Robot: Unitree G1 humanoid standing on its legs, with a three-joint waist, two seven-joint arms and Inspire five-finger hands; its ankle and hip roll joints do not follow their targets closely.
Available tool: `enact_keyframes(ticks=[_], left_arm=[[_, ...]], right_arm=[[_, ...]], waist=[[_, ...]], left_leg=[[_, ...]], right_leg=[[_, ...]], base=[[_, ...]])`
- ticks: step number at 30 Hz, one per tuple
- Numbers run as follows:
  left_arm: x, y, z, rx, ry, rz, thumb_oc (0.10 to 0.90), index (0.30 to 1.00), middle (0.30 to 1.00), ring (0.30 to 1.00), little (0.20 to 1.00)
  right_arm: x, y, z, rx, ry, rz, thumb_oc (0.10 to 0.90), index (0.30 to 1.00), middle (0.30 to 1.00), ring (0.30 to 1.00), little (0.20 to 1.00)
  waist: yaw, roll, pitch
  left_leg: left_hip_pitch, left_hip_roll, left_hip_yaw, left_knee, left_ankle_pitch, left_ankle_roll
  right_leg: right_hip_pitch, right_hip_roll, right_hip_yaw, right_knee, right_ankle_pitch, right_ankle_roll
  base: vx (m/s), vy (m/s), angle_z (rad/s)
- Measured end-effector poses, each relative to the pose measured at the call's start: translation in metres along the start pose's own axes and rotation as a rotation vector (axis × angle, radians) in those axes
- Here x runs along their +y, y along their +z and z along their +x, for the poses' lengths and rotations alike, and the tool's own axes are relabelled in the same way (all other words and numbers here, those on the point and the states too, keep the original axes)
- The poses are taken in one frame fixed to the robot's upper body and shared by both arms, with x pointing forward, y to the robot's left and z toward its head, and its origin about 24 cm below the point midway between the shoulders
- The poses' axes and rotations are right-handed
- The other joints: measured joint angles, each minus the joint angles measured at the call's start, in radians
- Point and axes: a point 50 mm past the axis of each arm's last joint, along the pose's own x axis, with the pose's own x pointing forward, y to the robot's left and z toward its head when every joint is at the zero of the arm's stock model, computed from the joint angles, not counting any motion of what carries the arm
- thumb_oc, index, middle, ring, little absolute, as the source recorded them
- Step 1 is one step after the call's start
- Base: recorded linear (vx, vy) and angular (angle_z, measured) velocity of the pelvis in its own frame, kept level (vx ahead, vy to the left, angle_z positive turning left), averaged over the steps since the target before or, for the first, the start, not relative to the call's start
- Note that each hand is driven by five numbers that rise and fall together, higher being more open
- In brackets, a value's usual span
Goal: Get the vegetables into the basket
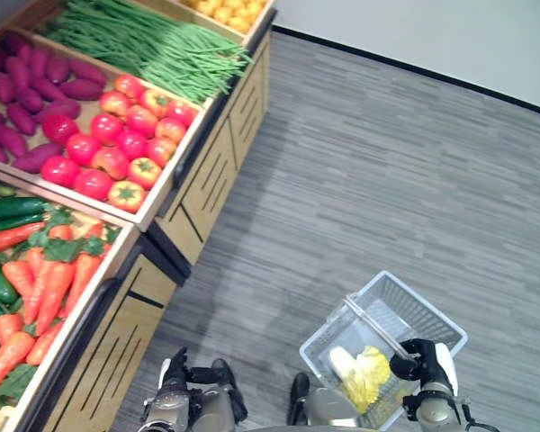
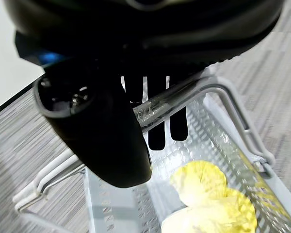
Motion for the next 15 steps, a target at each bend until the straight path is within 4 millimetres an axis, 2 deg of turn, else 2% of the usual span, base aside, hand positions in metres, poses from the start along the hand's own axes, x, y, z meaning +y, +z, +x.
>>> enact_keyframes(ticks=[1,2,3,4,5,6,8,9,11,12,14,15], left_arm=[[0.002,-0.001,0.0,0.001,0.008,0.002,0.9,1.0,1.0,1.0,1.0],[0.014,-0.004,0.001,0.01,0.043,0.01,0.9,1.0,1.0,1.0,1.0],[0.015,-0.007,0.001,0.025,0.049,0.015,0.9,1.0,1.0,1.0,1.0],[0.012,-0.014,-0.001,0.049,0.045,0.021,0.9,1.0,1.0,1.0,1.0],[0.012,-0.02,-0.003,0.061,0.042,0.028,0.9,1.0,1.0,1.0,1.0],[0.011,-0.021,-0.004,0.054,0.036,0.035,0.9,1.0,1.0,1.0,1.0],[0.011,-0.021,-0.004,0.057,0.033,0.057,0.9,1.0,1.0,1.0,1.0],[0.009,-0.027,-0.005,0.078,0.029,0.06,0.9,1.0,1.0,1.0,1.0],[0.009,-0.032,-0.006,0.097,0.029,0.062,0.9,1.0,1.0,1.0,1.0],[0.009,-0.033,-0.007,0.099,0.03,0.062,0.9,1.0,1.0,1.0,1.0],[0.011,-0.038,-0.008,0.124,0.034,0.069,0.9,1.0,1.0,1.0,1.0],[0.013,-0.041,-0.008,0.132,0.038,0.072,0.9,1.0,1.0,1.0,1.0]], right_arm=[[0.001,0.005,0.002,-0.012,0.002,0.003,0.4,0.3,0.3,0.3,0.3],[0.005,0.017,0.006,-0.046,0.011,0.01,0.4,0.3,0.3,0.3,0.3],[0.006,0.024,0.009,-0.062,0.008,0.013,0.4,0.3,0.3,0.3,0.3],[0.003,0.027,0.012,-0.063,-0.007,0.015,0.4,0.3,0.3,0.3,0.3],[0.002,0.026,0.012,-0.064,-0.007,0.009,0.4,0.3,0.3,0.3,0.3],[0.004,0.027,0.011,-0.075,-0.001,0.004,0.4,0.3,0.3,0.3,0.3],[0.004,0.029,0.011,-0.085,0.001,0.006,0.4,0.3,0.3,0.3,0.3],[0.005,0.028,0.011,-0.084,0.003,0.008,0.4,0.3,0.3,0.3,0.3],[0.008,0.025,0.01,-0.07,0.011,0.005,0.4,0.3,0.3,0.3,0.3],[0.01,0.022,0.008,-0.062,0.016,0.006,0.4,0.3,0.3,0.3,0.3],[0.013,0.02,0.007,-0.054,0.027,-0.005,0.4,0.3,0.3,0.3,0.3],[0.016,0.014,0.005,-0.027,0.032,-0.01,0.4,0.3,0.3,0.3,0.3]], waist=[[0.004,0.0,0.0],[0.014,-0.002,0.0],[0.019,0.002,0.001],[0.013,0.018,-0.003],[0.015,0.023,-0.012],[0.028,0.017,-0.014],[0.022,0.02,-0.015],[0.002,0.036,-0.011],[-0.011,0.038,-0.01],[-0.011,0.037,-0.01],[-0.039,0.035,-0.011],[-0.038,0.026,-0.012]], left_leg=[[0.0,-0.004,0.0,-0.001,-0.003,0.004],[0.009,-0.018,-0.001,-0.007,-0.012,0.014],[0.019,-0.026,0.002,-0.014,-0.018,0.019],[0.048,-0.024,-0.006,-0.038,-0.024,0.021],[0.061,-0.031,-0.022,-0.045,-0.029,0.026],[0.074,-0.043,-0.054,-0.055,-0.05,0.043],[0.09,-0.055,-0.095,-0.078,-0.044,0.054],[0.098,-0.051,-0.158,-0.09,-0.034,0.055],[0.113,-0.051,-0.201,-0.1,-0.022,0.047],[0.13,-0.052,-0.228,-0.116,-0.019,0.043],[0.152,-0.052,-0.306,-0.116,-0.02,0.029],[0.177,-0.054,-0.348,-0.124,-0.017,0.022]], right_leg=[[-0.008,-0.007,0.004,0.017,-0.002,0.004],[-0.017,-0.018,0.004,0.051,0.002,0.022],[-0.034,-0.03,0.003,0.117,-0.006,0.034],[-0.072,-0.05,0.005,0.238,-0.016,0.044],[-0.099,-0.069,0.025,0.309,-0.02,0.052],[-0.119,-0.067,0.063,0.366,-0.039,0.068],[-0.139,-0.048,0.138,0.391,-0.083,0.07],[-0.157,-0.02,0.169,0.263,-0.095,0.067],[-0.175,-0.004,0.218,0.104,-0.068,0.072],[-0.205,0.001,0.256,0.034,-0.017,0.074],[-0.214,0.022,0.386,-0.1,0.075,0.093],[-0.22,0.017,0.403,-0.138,0.136,0.086]], base=[[0.1,0.247,0.0],[0.08,0.186,0.01],[0.13,0.222,0.21],[0.1,0.068,0.34],[0.18,0.079,0.45],[0.19,0.034,0.42],[0.21,-0.054,0.7],[0.25,-0.116,1.05],[0.27,-0.138,1.01],[0.22,-0.127,0.96],[0.23,-0.152,1.27],[0.22,-0.158,1.19]])
